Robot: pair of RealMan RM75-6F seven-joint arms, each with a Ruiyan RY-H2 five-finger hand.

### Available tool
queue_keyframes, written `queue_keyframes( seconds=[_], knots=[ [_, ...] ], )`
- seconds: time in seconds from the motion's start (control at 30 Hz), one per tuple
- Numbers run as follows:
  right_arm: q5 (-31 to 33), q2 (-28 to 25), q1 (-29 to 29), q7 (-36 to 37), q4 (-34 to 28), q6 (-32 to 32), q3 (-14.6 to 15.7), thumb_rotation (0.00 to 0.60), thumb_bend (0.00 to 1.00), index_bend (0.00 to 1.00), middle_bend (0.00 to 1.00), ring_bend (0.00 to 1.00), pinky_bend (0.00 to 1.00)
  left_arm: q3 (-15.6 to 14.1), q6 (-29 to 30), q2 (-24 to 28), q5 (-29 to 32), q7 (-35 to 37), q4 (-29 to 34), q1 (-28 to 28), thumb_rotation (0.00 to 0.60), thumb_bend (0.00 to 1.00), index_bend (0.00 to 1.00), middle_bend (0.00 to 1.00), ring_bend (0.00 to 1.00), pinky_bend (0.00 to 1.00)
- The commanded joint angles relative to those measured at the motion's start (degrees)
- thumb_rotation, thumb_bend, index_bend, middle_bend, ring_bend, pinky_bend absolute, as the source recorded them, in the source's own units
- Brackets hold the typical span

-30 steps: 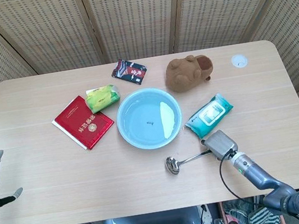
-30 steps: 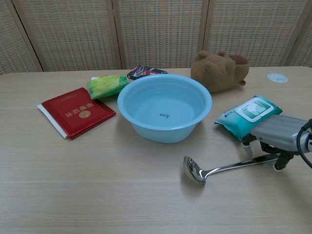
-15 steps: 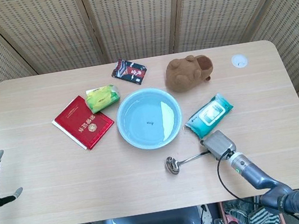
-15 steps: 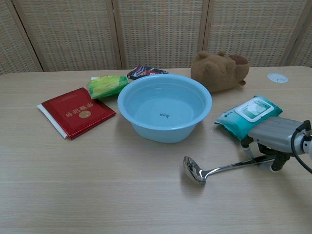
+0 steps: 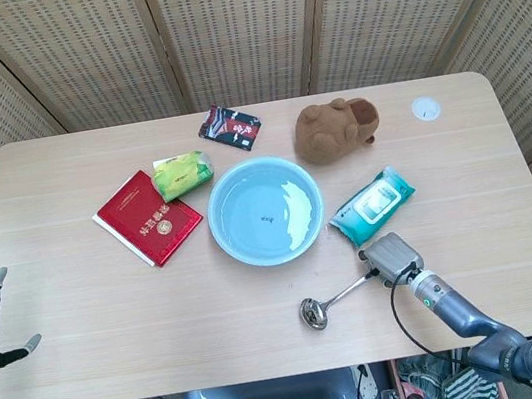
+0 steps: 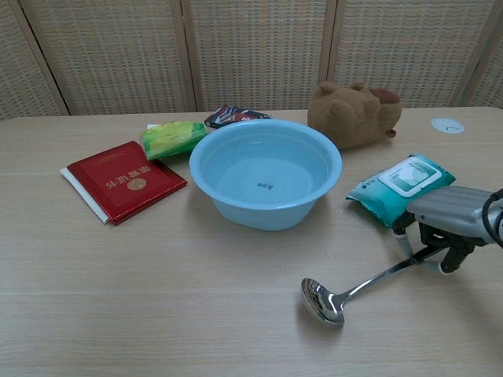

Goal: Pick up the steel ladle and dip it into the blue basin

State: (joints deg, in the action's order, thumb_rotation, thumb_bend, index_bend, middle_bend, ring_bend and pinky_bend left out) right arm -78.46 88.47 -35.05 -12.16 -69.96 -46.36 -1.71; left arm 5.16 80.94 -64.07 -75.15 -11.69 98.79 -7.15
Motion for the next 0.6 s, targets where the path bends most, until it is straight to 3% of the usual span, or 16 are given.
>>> queue_keyframes(
  seconds=[0.03,0.4,0.6],
  knots=[
    [1.0,-4.6,0.1,4.2,-5.3,0.5,-0.9,0.6,0.8,0.69,0.98,0.96,1.0,0.0,0.0,0.1,-0.1,0.1,0.0,0.0,0.6,0.0,0.0,0.0,0.0,0.0],
    [-1.4,-16.4,1.1,11.1,-16.9,-2.4,-1.4,0.6,0.83,0.71,0.98,0.96,1.0,-0.4,0.0,0.3,-0.7,0.4,0.3,-0.1,0.6,0.0,0.0,0.0,0.0,0.0],
    [-1.5,-21.2,0.8,11.3,-22.0,-3.5,-2.5,0.6,0.83,0.72,0.98,0.96,1.0,-0.4,-0.3,0.3,-0.6,0.4,0.3,-0.3,0.6,0.0,0.0,0.0,0.0,0.0]
  ],
)
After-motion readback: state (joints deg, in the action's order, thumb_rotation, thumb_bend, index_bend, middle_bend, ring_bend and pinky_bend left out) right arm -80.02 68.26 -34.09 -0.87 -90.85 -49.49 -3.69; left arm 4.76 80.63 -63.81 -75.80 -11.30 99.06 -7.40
